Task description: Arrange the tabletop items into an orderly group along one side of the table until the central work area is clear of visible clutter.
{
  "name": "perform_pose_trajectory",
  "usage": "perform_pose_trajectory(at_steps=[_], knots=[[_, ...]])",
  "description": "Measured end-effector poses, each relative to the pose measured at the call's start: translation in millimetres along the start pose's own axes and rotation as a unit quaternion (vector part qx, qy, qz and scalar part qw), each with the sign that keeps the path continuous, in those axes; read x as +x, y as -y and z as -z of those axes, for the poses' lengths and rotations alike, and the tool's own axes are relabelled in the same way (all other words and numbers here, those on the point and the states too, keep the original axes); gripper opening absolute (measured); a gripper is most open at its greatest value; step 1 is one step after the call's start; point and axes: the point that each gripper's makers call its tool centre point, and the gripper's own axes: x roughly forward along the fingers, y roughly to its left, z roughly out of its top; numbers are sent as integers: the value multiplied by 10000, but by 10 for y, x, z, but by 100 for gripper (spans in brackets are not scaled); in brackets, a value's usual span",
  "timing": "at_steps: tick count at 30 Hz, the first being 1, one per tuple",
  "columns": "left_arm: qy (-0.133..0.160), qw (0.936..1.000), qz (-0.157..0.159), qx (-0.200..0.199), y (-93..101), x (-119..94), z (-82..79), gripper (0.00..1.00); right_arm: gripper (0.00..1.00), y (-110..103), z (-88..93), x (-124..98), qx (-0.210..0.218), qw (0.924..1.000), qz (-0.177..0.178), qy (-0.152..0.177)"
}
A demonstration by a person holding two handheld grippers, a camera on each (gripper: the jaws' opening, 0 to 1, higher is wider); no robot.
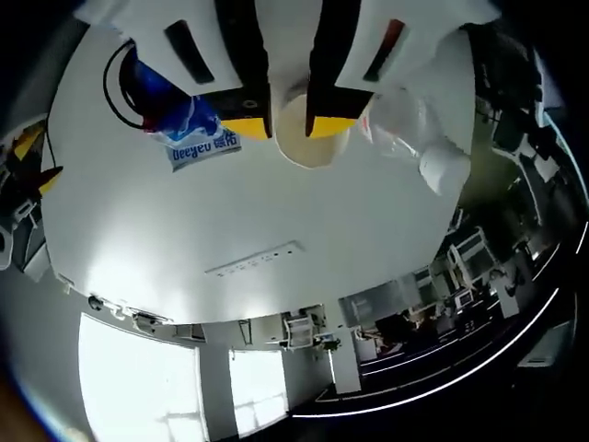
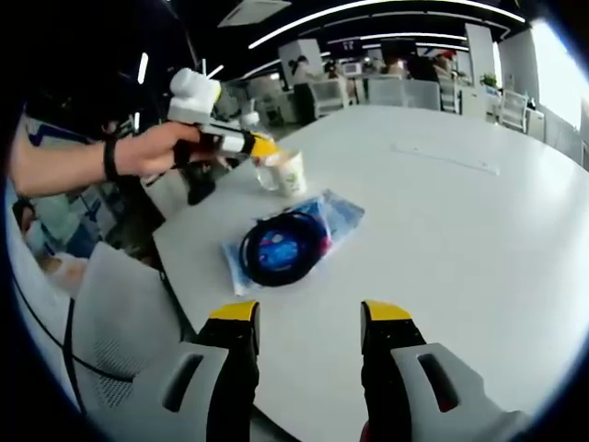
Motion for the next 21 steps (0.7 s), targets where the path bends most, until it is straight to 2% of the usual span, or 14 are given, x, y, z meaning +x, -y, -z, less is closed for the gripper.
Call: perform_pose_trajectory(at_steps=[5, 11, 21], knots=[[20, 9998, 0, -214, 7, -128, 73, 14, 42, -10, 3, 16, 8, 10000, -8, 14], [-10, 9999, -53, -153, 67, -258, 179, 17, 41, -33, 36, 26, 41, 10000, -20, 3], [-50, 9995, -17, -309, 143, -431, 359, 19, 42, -96, 102, 46, 220, 9997, -72, 37]])
